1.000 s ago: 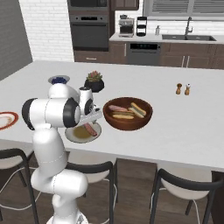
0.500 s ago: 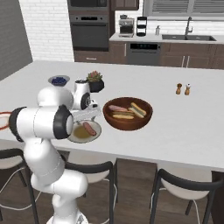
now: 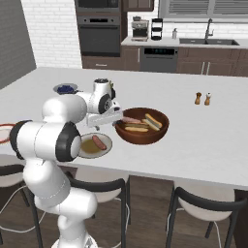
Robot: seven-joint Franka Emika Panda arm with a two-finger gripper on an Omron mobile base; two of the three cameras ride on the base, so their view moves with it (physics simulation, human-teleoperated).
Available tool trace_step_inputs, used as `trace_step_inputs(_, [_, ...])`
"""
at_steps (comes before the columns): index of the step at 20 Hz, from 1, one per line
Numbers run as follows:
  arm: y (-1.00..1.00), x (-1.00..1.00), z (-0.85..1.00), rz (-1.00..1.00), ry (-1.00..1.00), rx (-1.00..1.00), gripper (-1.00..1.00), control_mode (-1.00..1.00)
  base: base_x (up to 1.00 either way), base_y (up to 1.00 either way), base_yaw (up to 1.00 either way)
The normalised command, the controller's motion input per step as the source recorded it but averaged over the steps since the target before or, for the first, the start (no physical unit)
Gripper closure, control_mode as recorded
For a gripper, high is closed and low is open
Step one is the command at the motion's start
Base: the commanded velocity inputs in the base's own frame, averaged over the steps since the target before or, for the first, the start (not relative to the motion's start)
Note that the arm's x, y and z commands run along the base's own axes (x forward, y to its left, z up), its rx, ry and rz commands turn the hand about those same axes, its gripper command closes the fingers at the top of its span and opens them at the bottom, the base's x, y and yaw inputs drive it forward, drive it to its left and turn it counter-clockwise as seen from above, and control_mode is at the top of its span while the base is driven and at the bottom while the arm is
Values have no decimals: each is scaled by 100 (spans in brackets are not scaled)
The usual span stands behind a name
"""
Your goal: Place one bun and one sausage from the bowl on each plate.
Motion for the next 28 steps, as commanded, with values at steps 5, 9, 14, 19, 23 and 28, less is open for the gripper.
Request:
trace_step_inputs(5, [-83,30,12,25,-1,0,-100,-100,0,0,0])
trace_step_inputs(9, [-62,19,4,14,0,0,-100,-100,0,0,0])
trace_step_inputs(14, [-48,34,0,5,0,0,-100,-100,0,0,0])
trace_step_inputs(19, [-21,64,-4,17,-2,0,-100,-100,0,0,0])
trace_step_inputs(23, [-2,62,-27,41,-4,0,-100,-100,0,0,0])
trace_step_inputs(28, [-12,32,-32,35,-3,0,-100,-100,0,0,0])
